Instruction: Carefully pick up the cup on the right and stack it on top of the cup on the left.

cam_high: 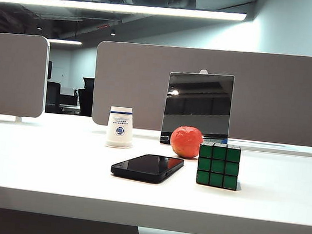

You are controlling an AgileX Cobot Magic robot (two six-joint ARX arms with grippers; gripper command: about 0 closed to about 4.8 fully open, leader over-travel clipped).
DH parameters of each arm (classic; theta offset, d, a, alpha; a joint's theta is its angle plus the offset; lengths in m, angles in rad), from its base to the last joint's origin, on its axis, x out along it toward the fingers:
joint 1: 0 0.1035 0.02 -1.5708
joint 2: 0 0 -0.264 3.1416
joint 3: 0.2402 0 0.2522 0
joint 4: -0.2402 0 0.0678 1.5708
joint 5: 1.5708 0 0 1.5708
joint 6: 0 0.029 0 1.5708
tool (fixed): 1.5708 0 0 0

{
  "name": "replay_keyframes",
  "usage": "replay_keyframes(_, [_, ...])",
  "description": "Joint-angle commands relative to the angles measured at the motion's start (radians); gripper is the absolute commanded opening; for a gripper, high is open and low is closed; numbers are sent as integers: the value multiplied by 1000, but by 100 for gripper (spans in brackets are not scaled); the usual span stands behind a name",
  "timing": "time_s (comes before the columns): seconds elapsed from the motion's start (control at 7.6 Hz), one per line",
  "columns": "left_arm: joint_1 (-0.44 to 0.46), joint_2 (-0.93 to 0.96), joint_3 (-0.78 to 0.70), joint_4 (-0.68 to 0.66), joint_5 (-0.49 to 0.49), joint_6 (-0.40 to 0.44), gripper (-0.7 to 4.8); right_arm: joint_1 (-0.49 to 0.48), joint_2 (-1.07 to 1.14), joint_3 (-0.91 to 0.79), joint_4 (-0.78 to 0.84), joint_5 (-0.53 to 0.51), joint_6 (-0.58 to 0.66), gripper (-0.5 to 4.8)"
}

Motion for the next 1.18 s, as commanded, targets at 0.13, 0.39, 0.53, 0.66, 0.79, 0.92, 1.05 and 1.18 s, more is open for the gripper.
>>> replay_keyframes(0.13, [0, 0, 2, -16, 4, 1, -6, 3, -2, 1, -122, 22, -16, -2])
replay_keyframes(0.39, [0, 0, 2, -21, 3, 69, -6, 3, -2, 1, -150, 75, -55, -2])
replay_keyframes(0.53, [0, 0, 2, -34, 0, 118, -6, 3, -2, 1, -146, 74, -64, 0])
replay_keyframes(0.66, [0, 0, 2, -34, -13, 133, -6, 3, -2, 1, -146, 100, -64, -1])
replay_keyframes(0.79, [0, 0, 2, -34, -16, 158, -6, 3, -2, 1, -146, 114, -64, -1])
replay_keyframes(0.92, [0, 0, 2, -32, -18, 223, -6, 3, -2, 1, -146, 125, -64, -1])
replay_keyframes(1.05, [0, 0, 2, -32, -18, 223, -6, 3, -2, 1, -146, 122, -64, -1])
replay_keyframes(1.18, [0, 0, 2, -33, -18, 223, -6, 3, -2, 1, -146, 122, -64, -1])
